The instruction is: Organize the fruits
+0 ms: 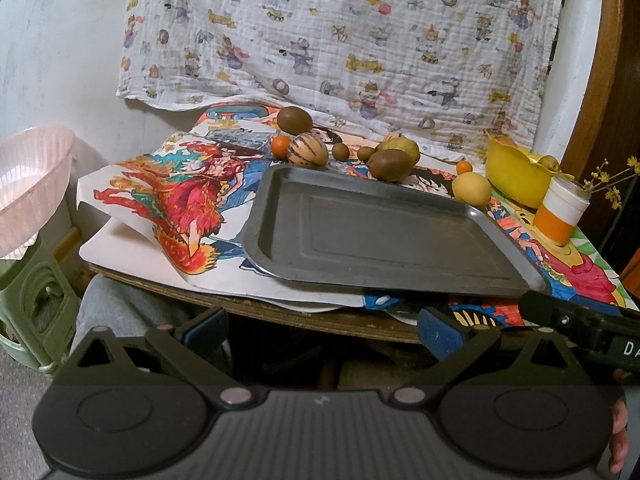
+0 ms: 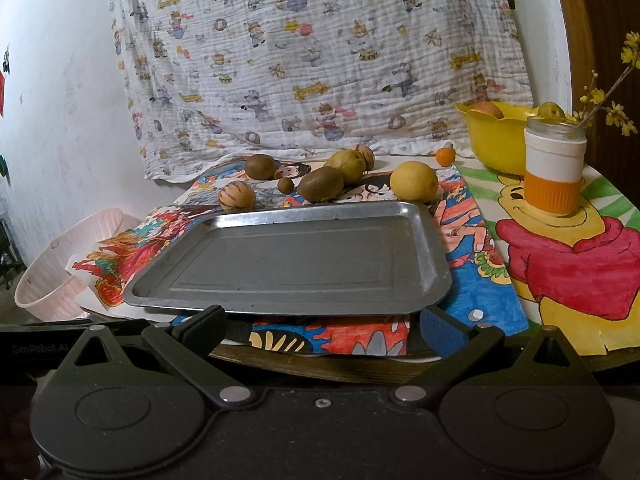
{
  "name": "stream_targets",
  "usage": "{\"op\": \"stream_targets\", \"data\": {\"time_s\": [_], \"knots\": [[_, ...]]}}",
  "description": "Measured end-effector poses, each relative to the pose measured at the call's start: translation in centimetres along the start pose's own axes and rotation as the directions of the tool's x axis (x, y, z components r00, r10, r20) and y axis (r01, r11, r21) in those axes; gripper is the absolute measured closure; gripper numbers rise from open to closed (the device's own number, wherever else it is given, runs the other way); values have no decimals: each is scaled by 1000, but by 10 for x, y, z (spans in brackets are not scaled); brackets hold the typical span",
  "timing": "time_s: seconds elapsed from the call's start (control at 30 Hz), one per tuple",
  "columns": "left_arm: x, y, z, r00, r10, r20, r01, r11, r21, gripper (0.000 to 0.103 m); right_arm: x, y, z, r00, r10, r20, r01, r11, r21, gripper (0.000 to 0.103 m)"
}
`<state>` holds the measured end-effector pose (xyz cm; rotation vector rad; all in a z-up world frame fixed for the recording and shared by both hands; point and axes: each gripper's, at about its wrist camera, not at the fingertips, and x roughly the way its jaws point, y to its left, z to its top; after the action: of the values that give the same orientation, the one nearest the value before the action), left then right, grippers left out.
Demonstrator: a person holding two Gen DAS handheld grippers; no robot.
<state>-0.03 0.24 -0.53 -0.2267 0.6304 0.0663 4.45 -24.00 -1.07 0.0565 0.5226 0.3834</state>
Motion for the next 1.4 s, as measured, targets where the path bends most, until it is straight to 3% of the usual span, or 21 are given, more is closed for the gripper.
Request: {"op": "stream_targets", "data": {"time_s": [0.37,0.73,1.13,1.4], "knots": [[14,1,15,999,28,-17,-28,998,50,0,2,-6,14,997,-18,80,20,999,-25,0],[25,-3,54,1000,24,-15,-22,994,110,1,17,-3,42,995,-24,93,30,998,-60,0],[57,6,100,997,8,-78,1,992,122,1,49,-4,75,996,-39,80,42,998,-36,0],[86,18,126,992,3,-125,13,992,129,0,79,-13,94,999,-22,28,23,999,-44,0]]}}
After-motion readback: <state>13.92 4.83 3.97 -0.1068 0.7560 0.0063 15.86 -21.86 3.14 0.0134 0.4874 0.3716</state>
